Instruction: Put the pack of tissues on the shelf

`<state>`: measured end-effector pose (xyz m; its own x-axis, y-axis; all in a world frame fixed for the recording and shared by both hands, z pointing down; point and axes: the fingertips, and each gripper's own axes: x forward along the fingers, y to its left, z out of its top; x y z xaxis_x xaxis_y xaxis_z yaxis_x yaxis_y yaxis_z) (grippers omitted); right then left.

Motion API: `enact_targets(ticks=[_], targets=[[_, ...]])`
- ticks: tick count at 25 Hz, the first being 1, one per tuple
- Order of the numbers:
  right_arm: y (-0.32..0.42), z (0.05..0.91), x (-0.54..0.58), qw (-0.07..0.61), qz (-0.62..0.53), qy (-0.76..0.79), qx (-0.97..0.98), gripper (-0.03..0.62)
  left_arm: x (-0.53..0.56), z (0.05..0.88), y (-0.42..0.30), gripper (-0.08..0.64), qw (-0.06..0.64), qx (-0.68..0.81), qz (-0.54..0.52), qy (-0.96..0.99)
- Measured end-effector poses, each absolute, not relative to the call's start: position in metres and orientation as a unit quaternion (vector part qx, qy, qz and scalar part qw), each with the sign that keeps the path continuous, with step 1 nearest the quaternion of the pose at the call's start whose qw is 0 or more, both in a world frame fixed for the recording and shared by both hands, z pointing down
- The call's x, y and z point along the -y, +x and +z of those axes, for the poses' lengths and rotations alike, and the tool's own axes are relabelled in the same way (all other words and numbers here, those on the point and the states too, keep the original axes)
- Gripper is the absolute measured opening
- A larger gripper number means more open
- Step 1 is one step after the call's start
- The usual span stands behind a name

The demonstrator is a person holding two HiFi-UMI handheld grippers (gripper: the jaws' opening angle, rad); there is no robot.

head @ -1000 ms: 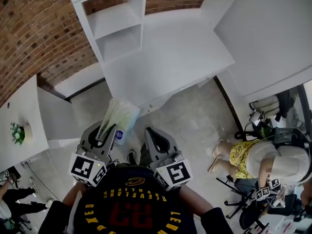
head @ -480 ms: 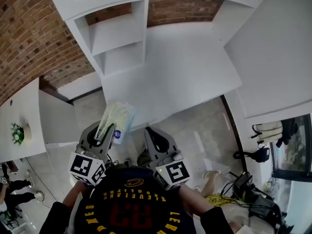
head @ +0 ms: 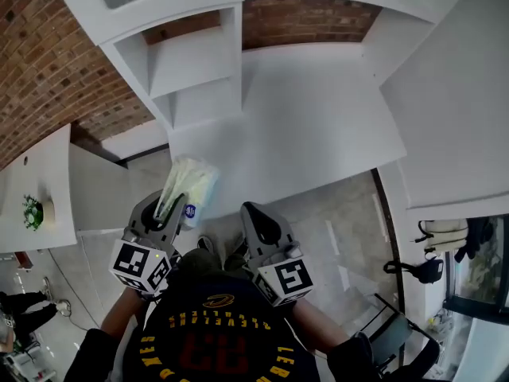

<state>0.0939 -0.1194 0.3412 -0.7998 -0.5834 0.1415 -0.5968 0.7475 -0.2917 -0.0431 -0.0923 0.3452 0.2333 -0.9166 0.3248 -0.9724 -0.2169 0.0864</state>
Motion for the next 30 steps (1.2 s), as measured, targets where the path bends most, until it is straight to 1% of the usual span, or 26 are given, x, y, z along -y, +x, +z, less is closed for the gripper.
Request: enact_targets(ticks=[11,21,30], targets=[[0.062,0.360,0.166,0.035,0.167,0.327,0.930,-0.005,0.149,0.371,-0.089,0.095,0.149,0.619,0.105,0.764],[0.018,0.372,0.201,0.047,0.158,0.350,0.922,-0.005,0.201,0.417,-0.133,0.095,0.177,0.612,0.115,0.762],[-0.001,0.404,0.223,0.064,0.182,0.367,0.910,-0.005,0.251,0.460,-0.156,0.095,0.181,0.616,0.140,0.754]])
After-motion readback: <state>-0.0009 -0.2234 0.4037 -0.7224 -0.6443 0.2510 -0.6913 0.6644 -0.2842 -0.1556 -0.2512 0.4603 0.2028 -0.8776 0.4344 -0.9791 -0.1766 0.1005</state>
